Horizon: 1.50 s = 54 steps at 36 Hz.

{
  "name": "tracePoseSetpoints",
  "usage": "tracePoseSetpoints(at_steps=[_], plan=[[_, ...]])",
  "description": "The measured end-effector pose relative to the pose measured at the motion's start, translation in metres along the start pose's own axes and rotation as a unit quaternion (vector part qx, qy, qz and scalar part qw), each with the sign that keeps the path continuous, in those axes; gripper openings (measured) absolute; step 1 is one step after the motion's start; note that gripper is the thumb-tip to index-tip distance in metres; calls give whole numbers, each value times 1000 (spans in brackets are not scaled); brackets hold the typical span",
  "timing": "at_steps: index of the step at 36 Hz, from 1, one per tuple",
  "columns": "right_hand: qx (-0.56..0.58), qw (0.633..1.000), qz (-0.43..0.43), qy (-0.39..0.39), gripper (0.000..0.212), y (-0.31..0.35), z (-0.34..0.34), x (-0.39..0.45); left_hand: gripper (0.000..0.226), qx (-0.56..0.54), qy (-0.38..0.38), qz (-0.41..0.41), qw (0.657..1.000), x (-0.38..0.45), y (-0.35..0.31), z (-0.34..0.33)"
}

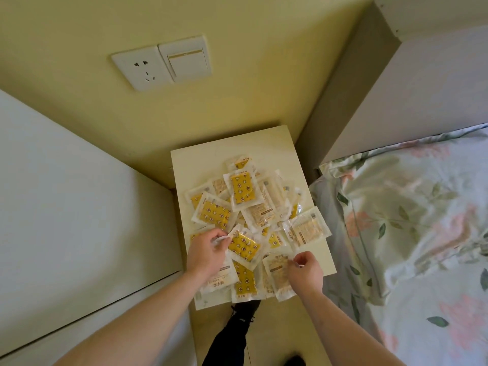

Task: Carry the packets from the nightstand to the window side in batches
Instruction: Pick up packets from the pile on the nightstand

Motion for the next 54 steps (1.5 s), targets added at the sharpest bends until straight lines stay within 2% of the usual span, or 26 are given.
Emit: tracePoseSetpoints(at_steps=[4, 11, 16, 20, 23, 27, 30, 36, 46, 54], plan=[[7, 1000, 13, -8, 9, 2, 4, -2, 11, -57, 8, 0, 998, -12, 1, 6], [21, 1000, 15, -10, 6, 0, 1, -8, 13, -170, -22, 59, 983, -34, 21, 21], [49, 998, 29, -31, 28, 1, -6, -9, 14, -156, 0, 57, 986, -47, 29, 20], [35, 998, 48, -35, 23, 2, -10, -10, 14, -161, 16, 80, 984, -55, 45, 16], [29, 997, 56, -39, 19, 2, -12, -13, 11, -115, 45, 79, 989, -63, 54, 3], [26, 997, 58, -37, 21, -1, -13, -17, 12, -16, 170, 73, 983, -76, 73, -41], [29, 997, 58, -30, 18, -3, -15, -16, 18, 51, 205, 67, 975, -75, 82, -67], [28, 997, 75, 0, 14, -5, -14, -5, 18, 113, 192, 40, 974, -57, 67, -86], [46, 996, 74, 20, 13, 3, -9, 2, 18, 115, 160, 29, 980, -39, 50, -75], [70, 993, 95, -26, 8, 12, 11, -9, 16, 55, 135, 39, 989, -52, 57, -57]])
Point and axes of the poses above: each hand's wrist, its own x-axis towards the middle knuckle, its own z-axis out of the back of the hand, y = z × x, the point moved 6 cm from there along x, towards the middle knuckle, and after that the axes turned 12 degrees about z, right-handed, at the moved point
